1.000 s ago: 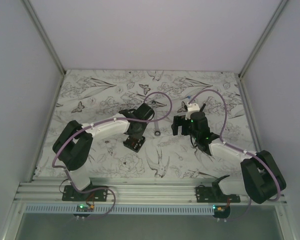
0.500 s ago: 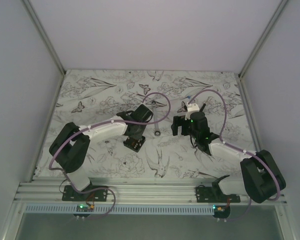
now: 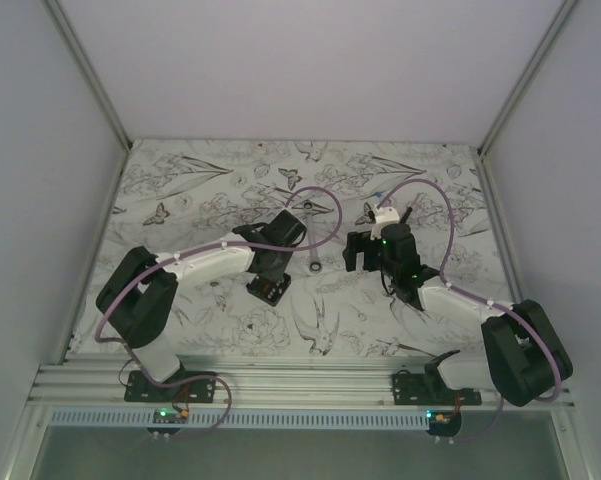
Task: Snap on the fuse box
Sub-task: Install the fuse at the fuse box base.
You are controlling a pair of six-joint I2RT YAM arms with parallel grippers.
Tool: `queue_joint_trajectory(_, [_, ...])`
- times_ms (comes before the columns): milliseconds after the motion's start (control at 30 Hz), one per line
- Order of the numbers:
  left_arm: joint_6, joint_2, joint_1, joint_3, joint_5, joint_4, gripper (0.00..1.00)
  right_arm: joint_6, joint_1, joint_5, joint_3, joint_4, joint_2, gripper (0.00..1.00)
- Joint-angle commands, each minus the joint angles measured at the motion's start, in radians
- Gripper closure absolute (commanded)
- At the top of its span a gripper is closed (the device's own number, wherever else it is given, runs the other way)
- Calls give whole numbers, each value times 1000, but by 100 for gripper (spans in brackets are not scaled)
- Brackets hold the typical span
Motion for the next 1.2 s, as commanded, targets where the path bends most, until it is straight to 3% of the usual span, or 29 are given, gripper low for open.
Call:
queue_joint_trajectory(0, [13, -15, -7, 11, -36, -39, 100, -7, -7, -7, 14, 27, -1, 0])
queue_joint_trajectory(1167, [29, 102, -7, 3, -6, 14, 100, -9, -7, -26, 19, 26, 10, 0])
